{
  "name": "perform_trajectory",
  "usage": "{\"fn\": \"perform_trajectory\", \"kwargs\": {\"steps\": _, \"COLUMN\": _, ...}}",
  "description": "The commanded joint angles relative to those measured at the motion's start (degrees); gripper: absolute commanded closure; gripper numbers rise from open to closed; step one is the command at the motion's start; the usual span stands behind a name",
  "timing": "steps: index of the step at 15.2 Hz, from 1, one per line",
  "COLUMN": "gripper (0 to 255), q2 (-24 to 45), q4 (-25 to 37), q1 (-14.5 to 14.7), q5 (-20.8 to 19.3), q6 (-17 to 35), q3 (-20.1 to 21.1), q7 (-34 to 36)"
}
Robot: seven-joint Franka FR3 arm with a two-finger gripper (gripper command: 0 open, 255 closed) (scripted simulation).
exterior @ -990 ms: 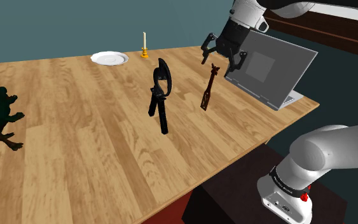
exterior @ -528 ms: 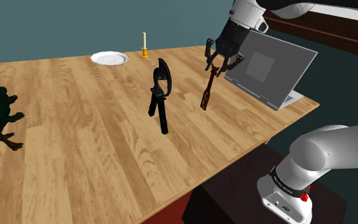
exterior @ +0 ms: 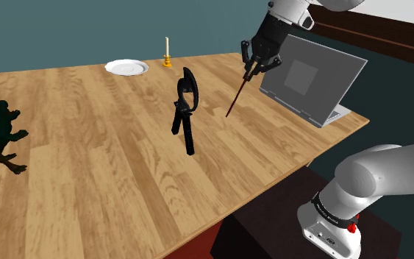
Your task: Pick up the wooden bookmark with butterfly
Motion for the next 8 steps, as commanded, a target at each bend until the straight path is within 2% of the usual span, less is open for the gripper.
{"fn": "perform_trajectory", "kwargs": {"steps": 1, "gripper": 255, "q2": 0.4, "q4": 1.7, "q1": -0.1, "q5": -0.3, "q6": -1.4, "q3": -0.2, "q7": 0.4}}
{"fn": "perform_trajectory", "kwargs": {"steps": 8, "gripper": 255, "q2": 2.0, "q4": 8.3, "q1": -0.5, "q5": -1.2, "q6": -6.2, "q3": -0.8, "q7": 1.6}}
